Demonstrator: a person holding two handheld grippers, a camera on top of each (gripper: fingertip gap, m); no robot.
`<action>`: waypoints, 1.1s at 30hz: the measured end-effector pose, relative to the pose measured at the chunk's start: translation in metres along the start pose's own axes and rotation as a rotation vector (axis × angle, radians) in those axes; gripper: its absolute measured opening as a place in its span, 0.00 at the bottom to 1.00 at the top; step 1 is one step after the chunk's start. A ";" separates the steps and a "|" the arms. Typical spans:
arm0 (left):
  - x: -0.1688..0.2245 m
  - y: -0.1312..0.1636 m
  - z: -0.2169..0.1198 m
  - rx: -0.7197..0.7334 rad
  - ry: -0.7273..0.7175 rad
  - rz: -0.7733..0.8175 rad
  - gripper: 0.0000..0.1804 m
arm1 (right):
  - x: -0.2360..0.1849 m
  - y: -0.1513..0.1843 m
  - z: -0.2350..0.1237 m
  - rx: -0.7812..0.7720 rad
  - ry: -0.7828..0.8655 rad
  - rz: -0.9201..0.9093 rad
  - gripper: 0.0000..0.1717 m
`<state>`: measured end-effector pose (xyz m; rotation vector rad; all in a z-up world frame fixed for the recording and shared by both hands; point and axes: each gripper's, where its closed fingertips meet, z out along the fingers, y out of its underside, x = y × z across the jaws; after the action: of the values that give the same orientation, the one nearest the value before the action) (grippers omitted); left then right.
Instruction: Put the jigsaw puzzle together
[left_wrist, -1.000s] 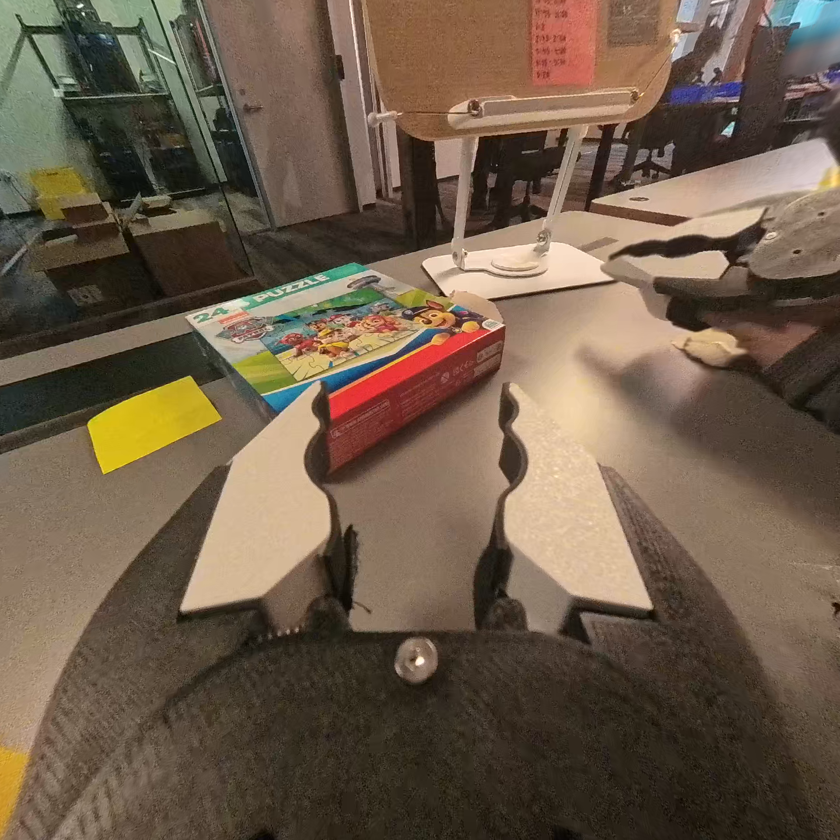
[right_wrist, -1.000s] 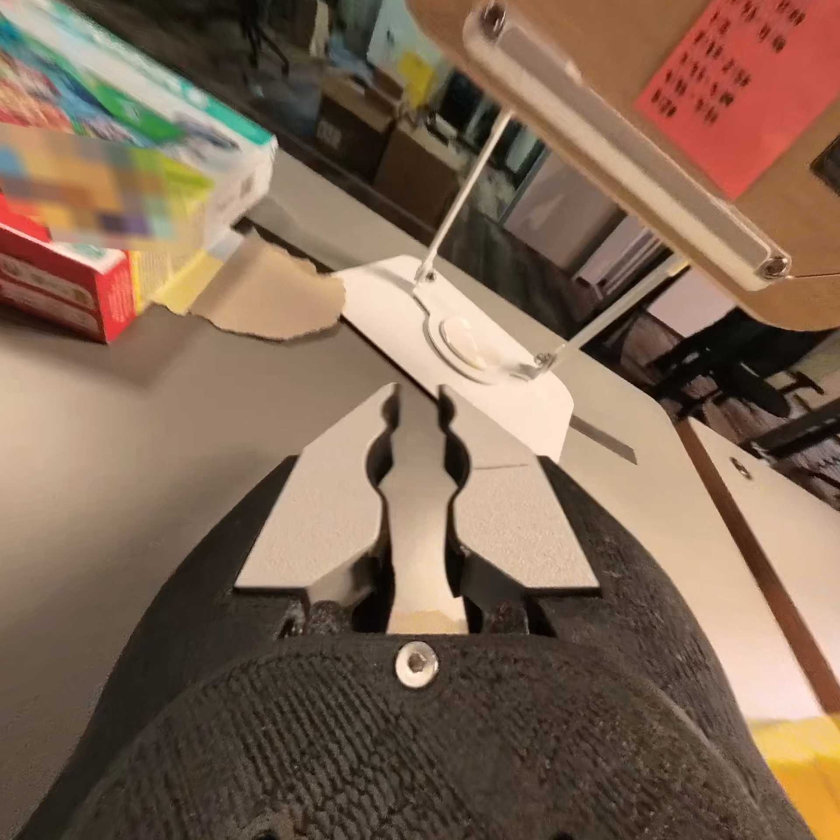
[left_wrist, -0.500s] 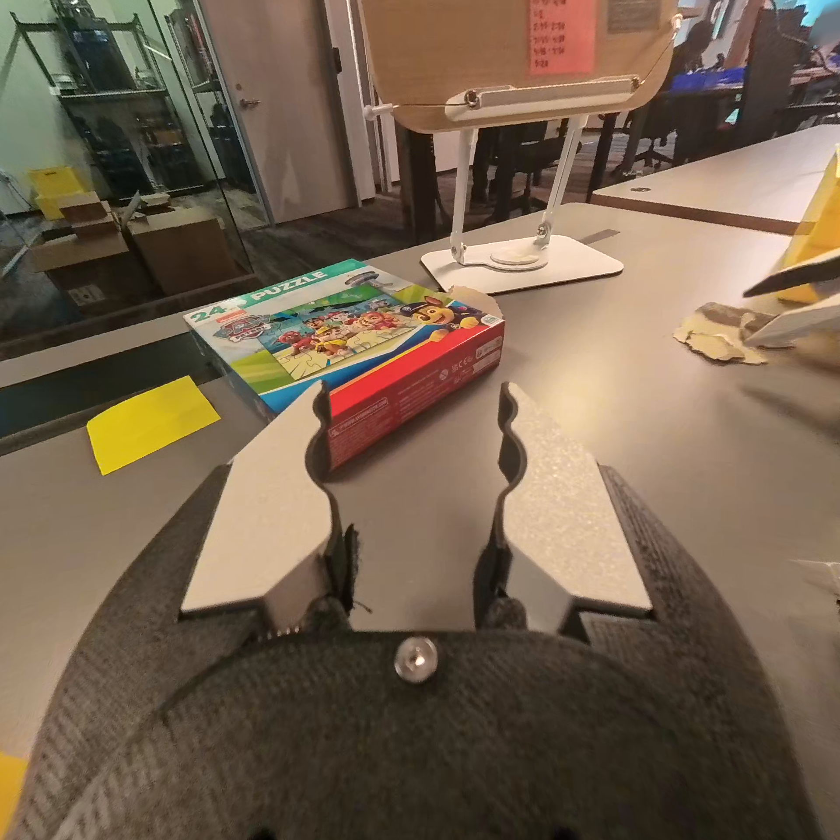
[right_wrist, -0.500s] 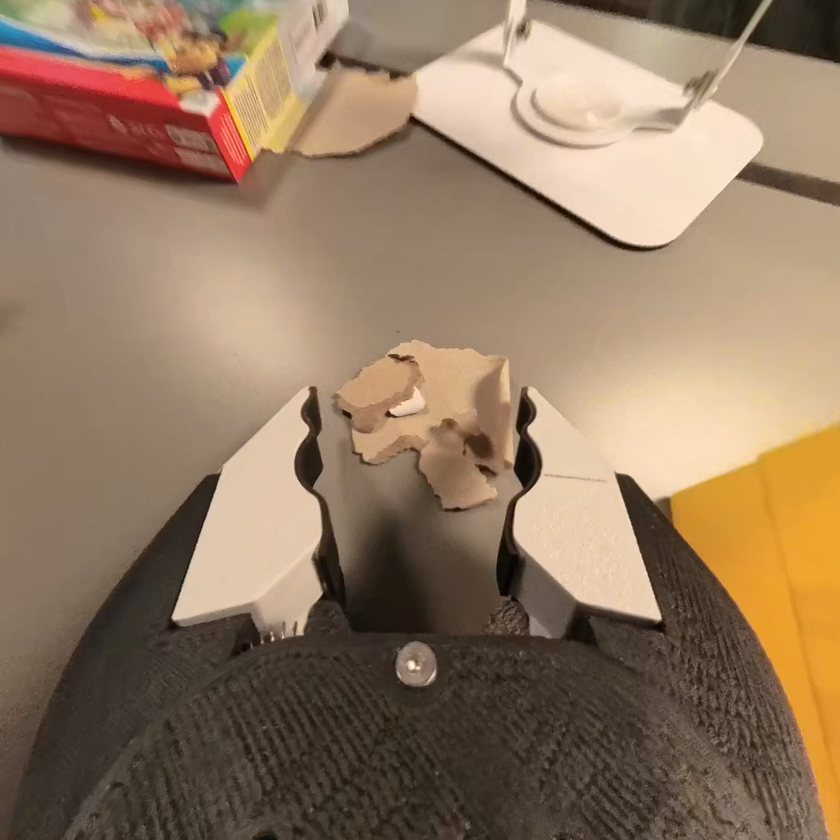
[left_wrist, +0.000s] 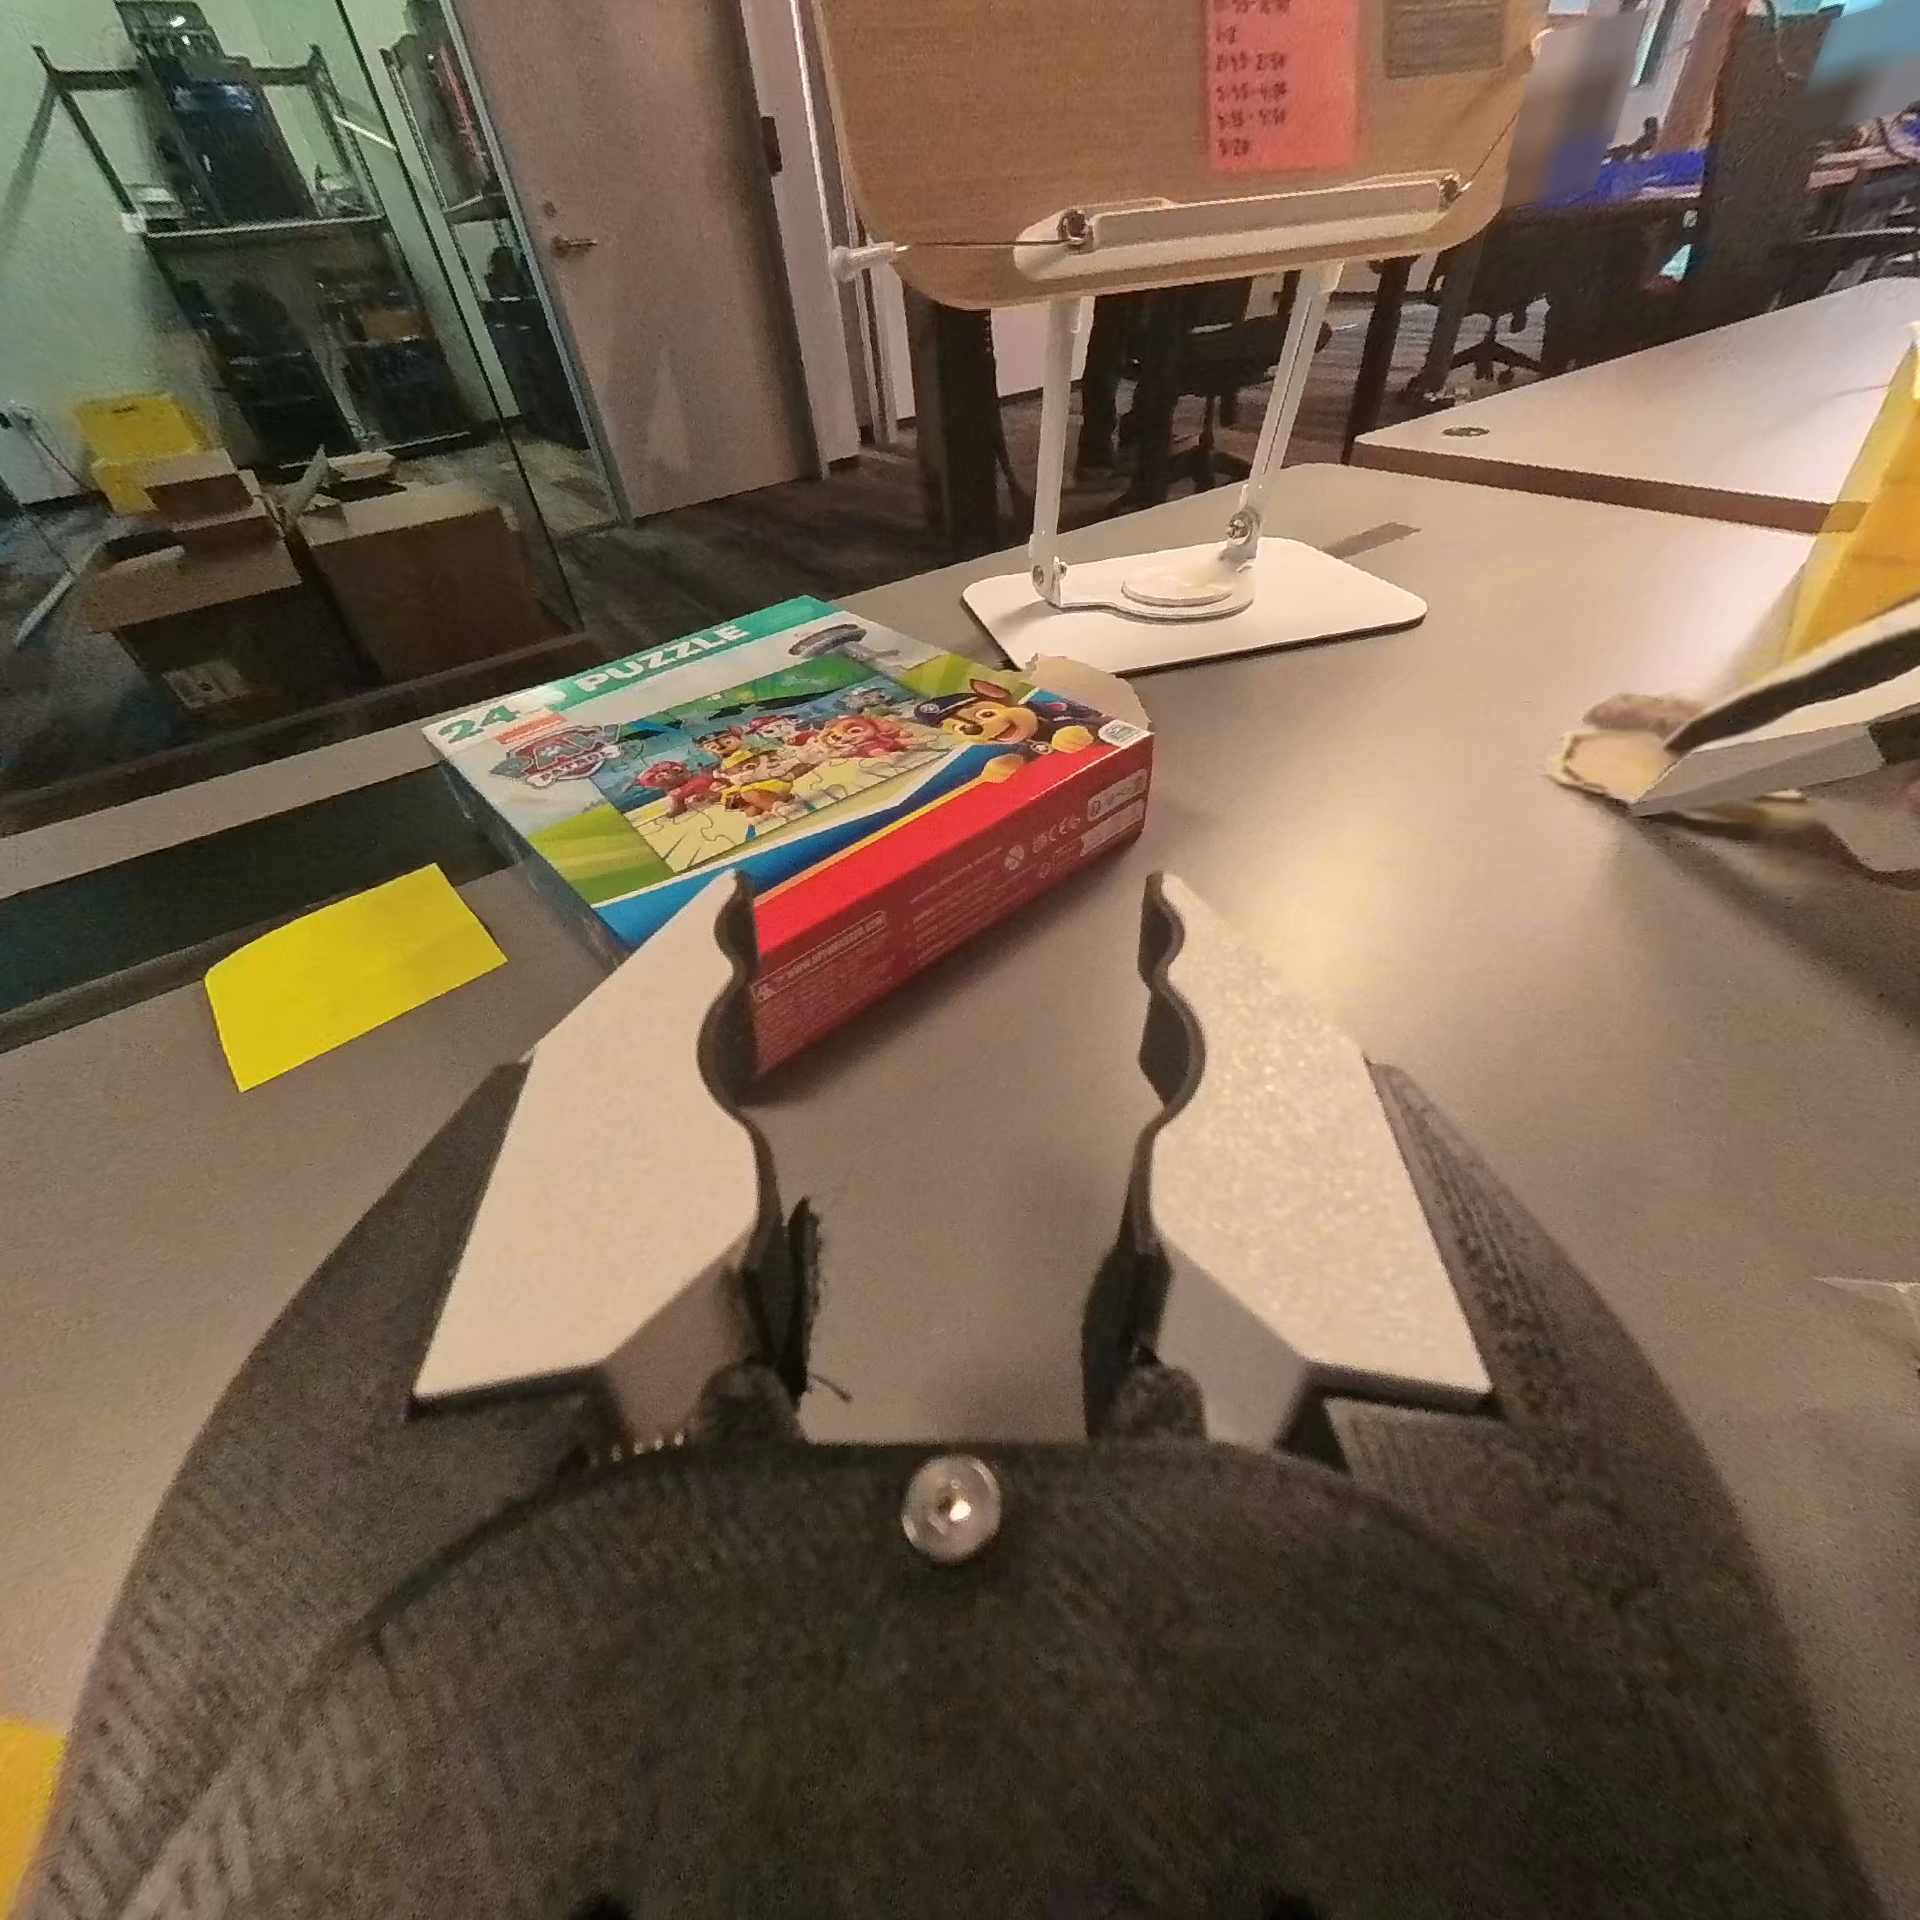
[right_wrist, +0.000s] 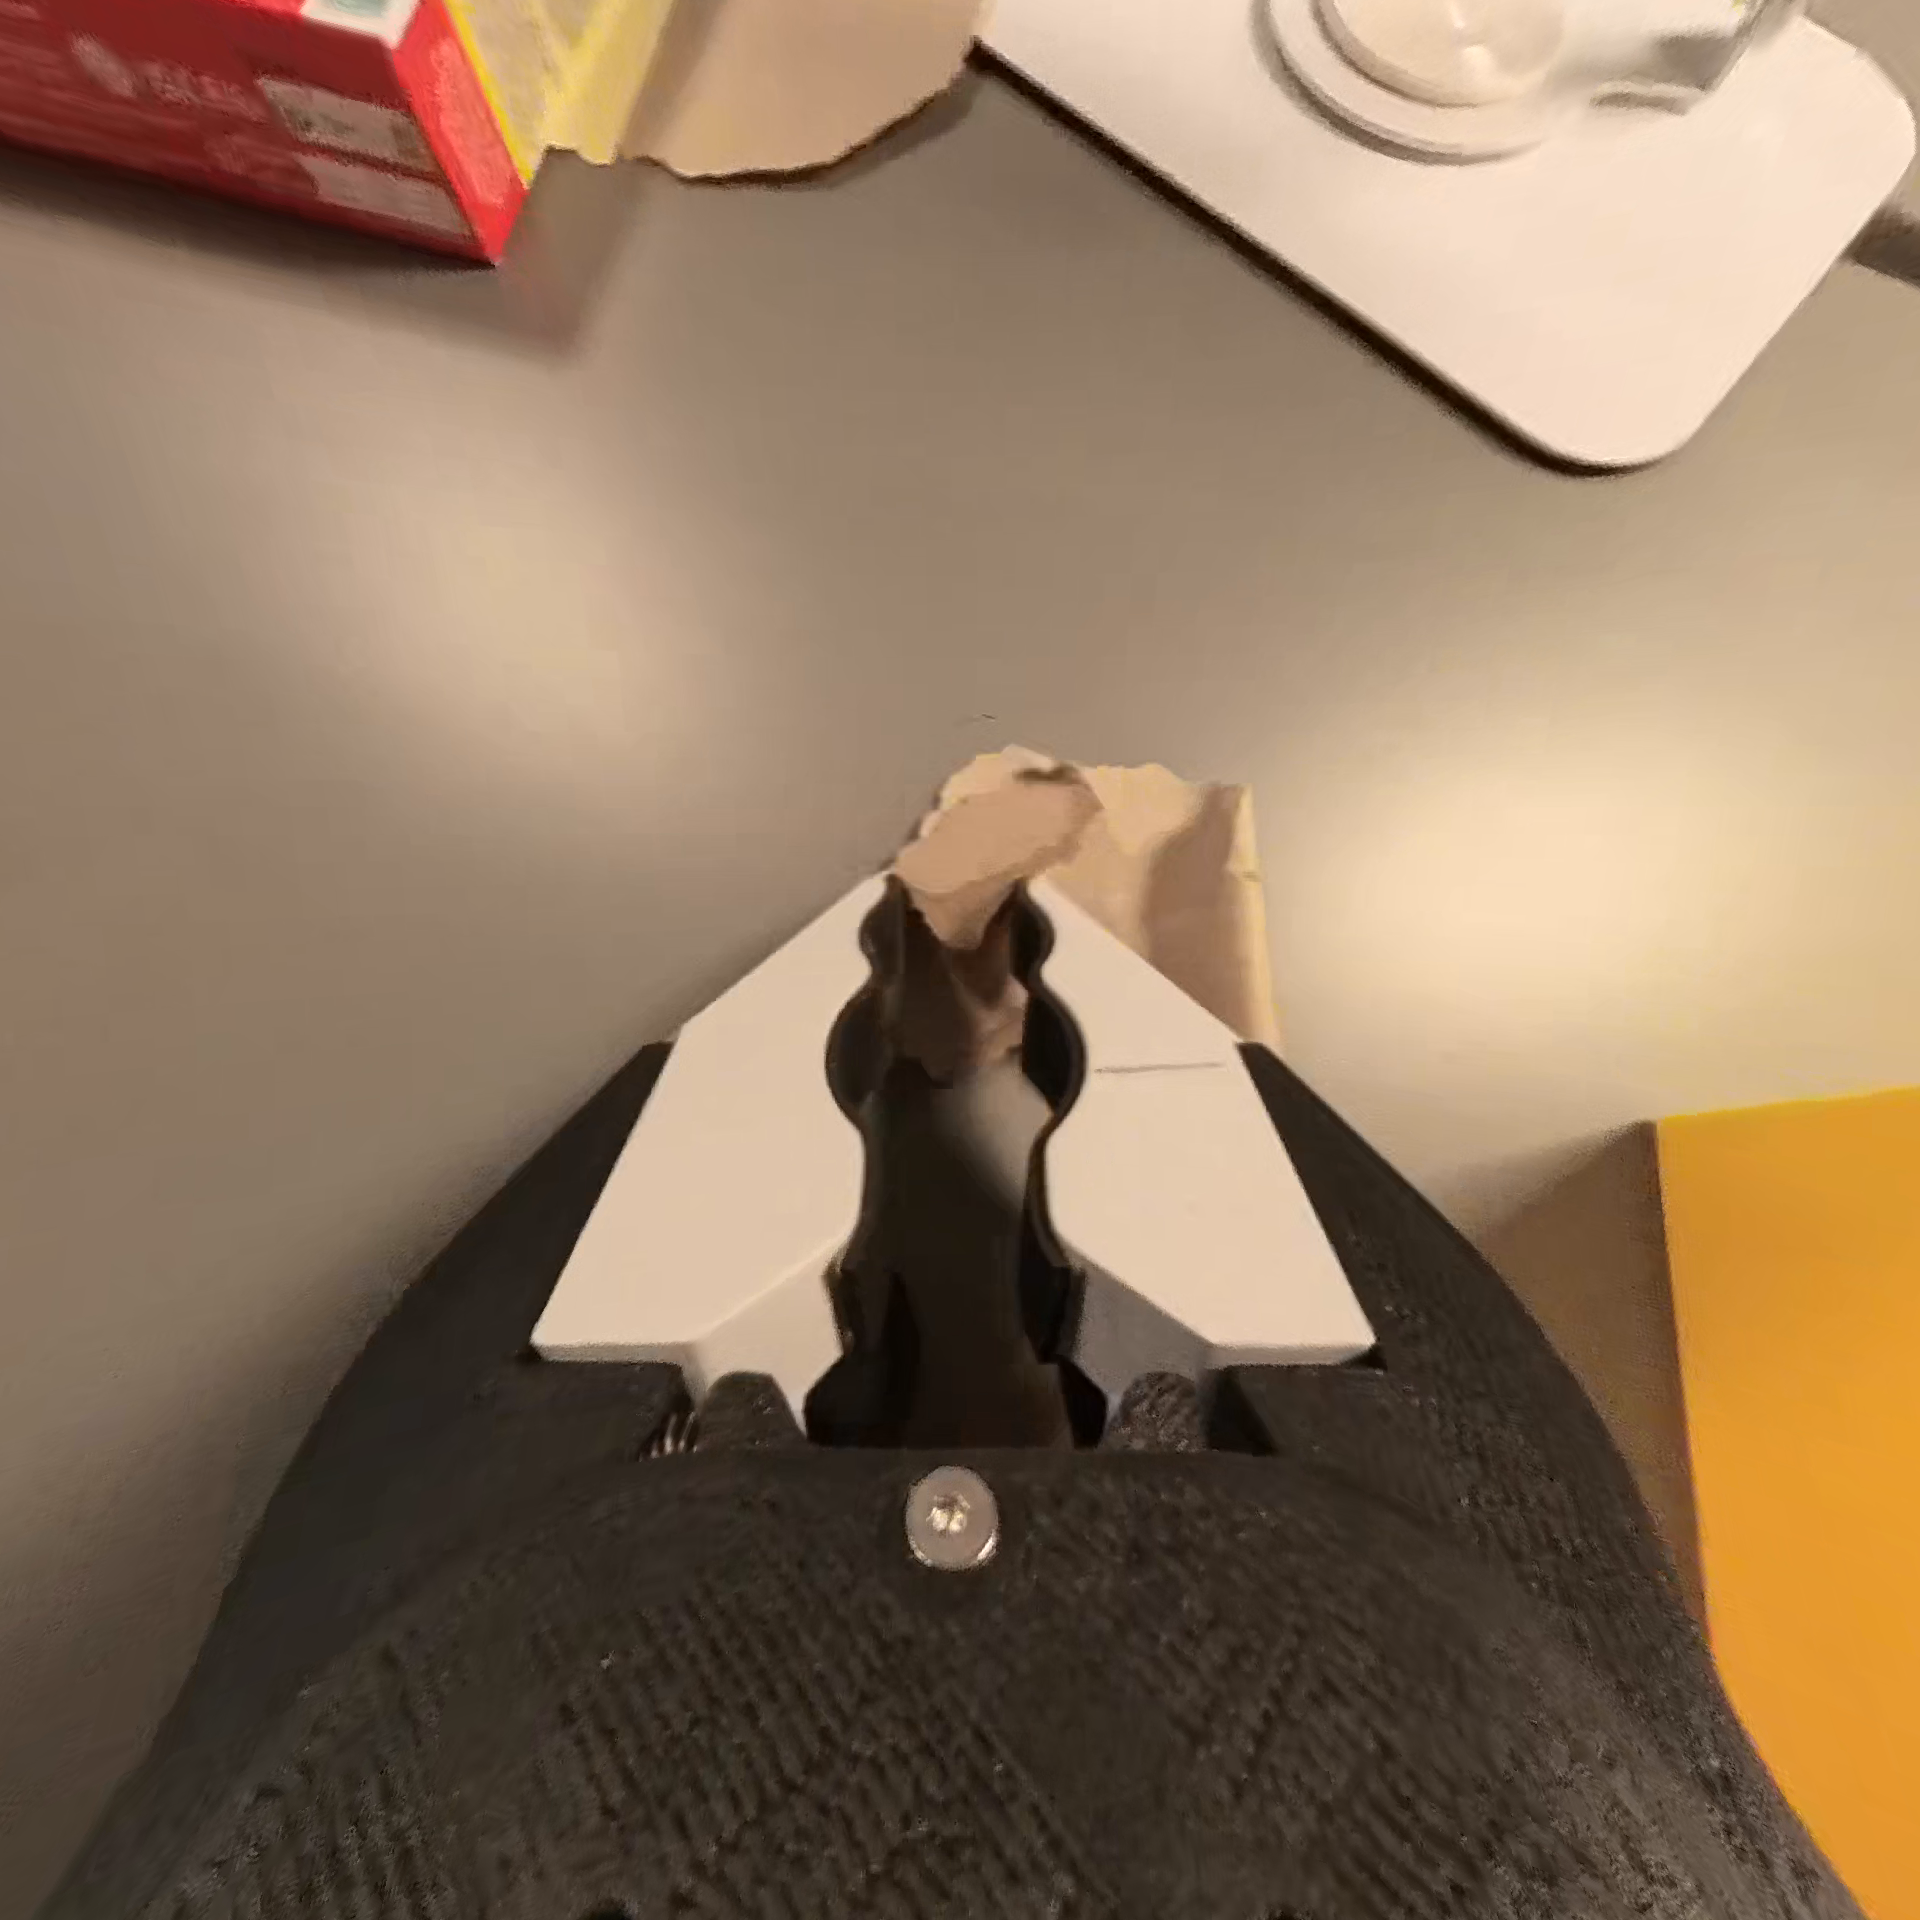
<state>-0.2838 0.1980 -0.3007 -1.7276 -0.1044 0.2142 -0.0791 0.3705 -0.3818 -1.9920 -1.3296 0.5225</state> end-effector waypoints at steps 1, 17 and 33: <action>0.000 0.000 0.000 0.000 0.000 0.002 0.41 | -0.005 0.000 0.000 0.007 0.011 -0.036 0.02; 0.001 0.000 0.000 -0.001 0.003 0.006 0.40 | 0.025 -0.065 -0.051 0.238 0.191 -0.114 0.00; 0.002 0.000 0.001 -0.001 0.008 0.005 0.40 | 0.048 -0.067 -0.124 0.283 0.014 -0.045 0.32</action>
<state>-0.2825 0.1995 -0.3008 -1.7298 -0.0945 0.2110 -0.0226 0.3921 -0.2455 -1.7282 -1.2156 0.6367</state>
